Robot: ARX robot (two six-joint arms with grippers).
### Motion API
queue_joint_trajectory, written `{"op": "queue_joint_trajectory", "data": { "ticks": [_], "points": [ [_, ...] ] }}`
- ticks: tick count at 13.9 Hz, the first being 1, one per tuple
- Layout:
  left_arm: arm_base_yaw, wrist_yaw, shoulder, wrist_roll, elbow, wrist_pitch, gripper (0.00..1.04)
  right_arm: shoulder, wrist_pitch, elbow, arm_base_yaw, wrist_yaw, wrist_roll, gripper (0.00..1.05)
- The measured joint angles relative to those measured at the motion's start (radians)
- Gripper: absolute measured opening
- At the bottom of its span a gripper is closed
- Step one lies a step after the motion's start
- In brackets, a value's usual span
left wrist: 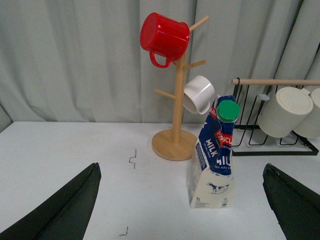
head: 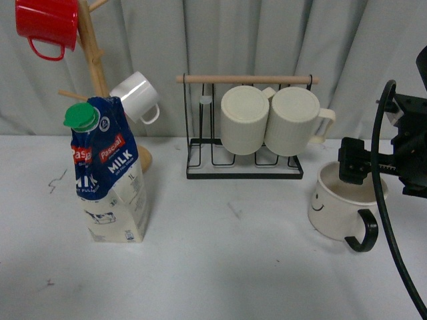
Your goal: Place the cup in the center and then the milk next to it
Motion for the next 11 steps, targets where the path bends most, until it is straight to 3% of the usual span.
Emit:
{"op": "queue_joint_trajectory", "data": {
  "ticks": [2,8,11],
  "points": [
    [0.000,0.000,0.000,0.000,0.000,0.000,0.98,0.002,0.007,-0.001,0.004,0.000,0.006,0.83],
    [0.000,0.000,0.000,0.000,0.000,0.000,0.98,-0.009,0.007,-0.002,0.035,-0.021,0.018,0.04],
    [0.000,0.000,0.000,0.000,0.000,0.000,0.98,-0.069,0.008,-0.019,0.099,-0.042,0.038,0.03]
  ]
}}
